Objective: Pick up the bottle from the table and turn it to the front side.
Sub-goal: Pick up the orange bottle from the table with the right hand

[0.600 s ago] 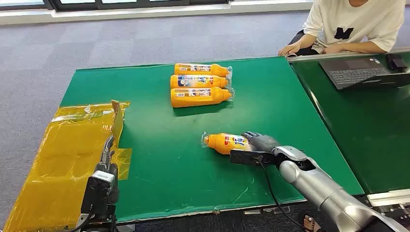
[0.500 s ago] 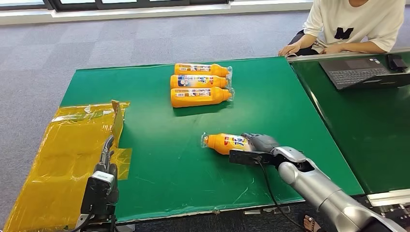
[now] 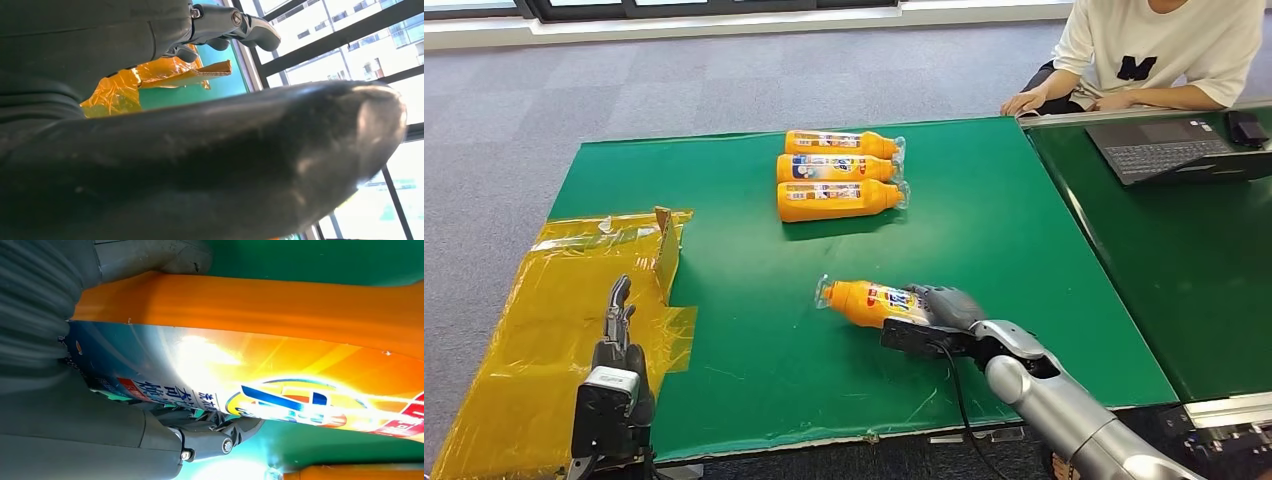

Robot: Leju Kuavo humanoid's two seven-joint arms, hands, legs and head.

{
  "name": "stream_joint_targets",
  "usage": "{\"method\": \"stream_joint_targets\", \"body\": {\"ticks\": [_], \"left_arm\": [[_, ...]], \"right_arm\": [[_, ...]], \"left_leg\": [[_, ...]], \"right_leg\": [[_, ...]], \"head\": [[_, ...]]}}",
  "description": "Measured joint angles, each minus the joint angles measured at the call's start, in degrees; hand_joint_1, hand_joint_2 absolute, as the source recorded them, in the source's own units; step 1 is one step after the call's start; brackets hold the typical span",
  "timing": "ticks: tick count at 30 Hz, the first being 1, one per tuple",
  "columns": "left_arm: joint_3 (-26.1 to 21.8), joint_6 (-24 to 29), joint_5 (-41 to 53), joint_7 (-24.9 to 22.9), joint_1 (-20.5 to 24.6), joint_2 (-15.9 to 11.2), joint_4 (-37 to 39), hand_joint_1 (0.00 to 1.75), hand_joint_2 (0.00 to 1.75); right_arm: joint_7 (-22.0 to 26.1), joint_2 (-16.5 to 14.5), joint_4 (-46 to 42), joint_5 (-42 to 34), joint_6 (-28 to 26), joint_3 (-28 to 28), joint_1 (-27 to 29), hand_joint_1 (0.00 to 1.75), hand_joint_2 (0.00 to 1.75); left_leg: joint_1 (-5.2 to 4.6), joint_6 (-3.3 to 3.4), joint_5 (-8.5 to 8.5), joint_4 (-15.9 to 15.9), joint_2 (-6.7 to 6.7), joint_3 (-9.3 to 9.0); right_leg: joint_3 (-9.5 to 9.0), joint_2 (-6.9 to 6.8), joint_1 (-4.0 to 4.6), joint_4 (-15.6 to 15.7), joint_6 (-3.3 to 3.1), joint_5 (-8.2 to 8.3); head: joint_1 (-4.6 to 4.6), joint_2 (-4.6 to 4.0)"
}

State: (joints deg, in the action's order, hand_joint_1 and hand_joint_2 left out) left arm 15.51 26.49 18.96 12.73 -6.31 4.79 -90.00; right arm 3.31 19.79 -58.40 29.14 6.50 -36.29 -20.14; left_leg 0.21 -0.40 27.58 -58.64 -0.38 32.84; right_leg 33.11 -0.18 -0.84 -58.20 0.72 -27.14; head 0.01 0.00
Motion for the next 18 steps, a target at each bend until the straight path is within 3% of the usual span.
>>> {"method": "stream_joint_targets", "body": {"ticks": [10, 14, 18], "left_arm": [[0.0, 0.5, -1.2, 0.4, -0.8, 0.1, -1.1, 0.0, 0.0], [-0.1, 3.9, 1.3, 2.8, -0.6, 0.9, -1.1, 0.0, 0.0], [0.2, 2.1, 0.6, 3.4, 0.8, 1.8, -0.4, 0.0, 0.0]], "right_arm": [[2.6, -1.6, -4.2, -0.4, -4.5, 3.8, 3.6, 1.75, 1.75], [8.3, -4.2, -8.6, 1.0, -13.8, 7.1, 6.2, 1.75, 1.75], [14.9, -8.7, -14.6, 4.0, -26.6, 10.7, 8.7, 1.75, 1.75]], "left_leg": [[-0.01, 0.0, 0.0, 0.0, -0.01, 0.04], [0.0, 0.0, 0.0, 0.0, 0.02, 0.08], [0.02, -0.04, -0.03, 0.0, 0.02, 0.08]], "right_leg": [[0.04, 0.0, -0.01, 0.0, 0.0, 0.0], [0.12, 0.02, 0.0, 0.0, 0.0, 0.0], [0.15, 0.02, 0.03, 0.0, -0.01, 0.0]], "head": [[0.01, 0.0], [0.01, 0.0], [0.0, 0.0]]}}
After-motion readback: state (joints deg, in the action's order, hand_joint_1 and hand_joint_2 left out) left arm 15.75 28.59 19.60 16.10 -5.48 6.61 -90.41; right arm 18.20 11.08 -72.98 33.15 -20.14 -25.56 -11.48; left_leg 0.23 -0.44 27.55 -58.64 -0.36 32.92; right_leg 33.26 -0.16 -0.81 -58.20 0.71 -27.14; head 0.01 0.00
